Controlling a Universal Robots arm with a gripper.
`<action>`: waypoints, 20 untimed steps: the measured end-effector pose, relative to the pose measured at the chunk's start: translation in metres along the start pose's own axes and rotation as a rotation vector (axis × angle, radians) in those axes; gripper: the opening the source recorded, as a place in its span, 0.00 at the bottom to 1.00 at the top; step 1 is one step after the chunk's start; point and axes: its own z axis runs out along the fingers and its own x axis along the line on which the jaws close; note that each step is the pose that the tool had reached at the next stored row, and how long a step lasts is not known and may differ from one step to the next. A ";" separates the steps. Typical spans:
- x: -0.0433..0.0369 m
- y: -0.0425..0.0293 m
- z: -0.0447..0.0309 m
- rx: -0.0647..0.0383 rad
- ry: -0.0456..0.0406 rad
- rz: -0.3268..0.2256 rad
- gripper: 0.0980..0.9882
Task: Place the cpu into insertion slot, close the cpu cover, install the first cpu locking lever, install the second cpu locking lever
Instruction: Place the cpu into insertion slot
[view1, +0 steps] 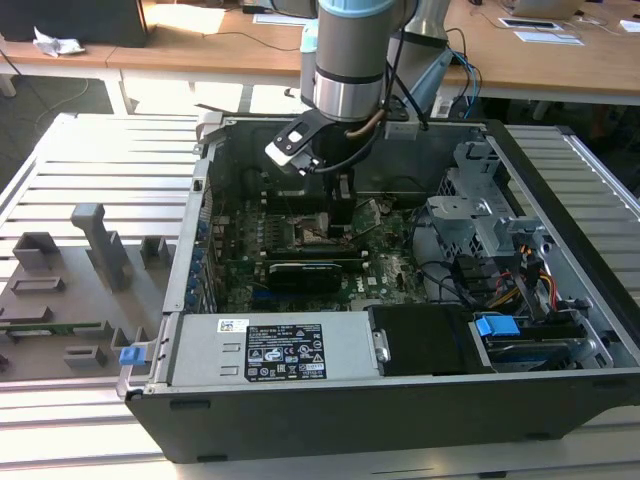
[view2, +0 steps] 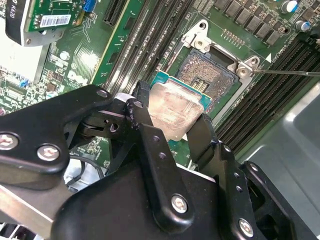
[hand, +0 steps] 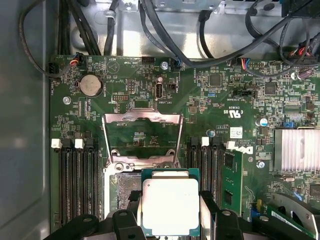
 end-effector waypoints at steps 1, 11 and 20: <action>0.0000 0.0000 0.0006 0.000 -0.0001 0.000 0.50; 0.0146 -0.0135 0.0034 0.001 -0.0001 0.010 0.50; 0.0194 -0.0159 0.0183 -0.002 0.0049 -0.029 0.50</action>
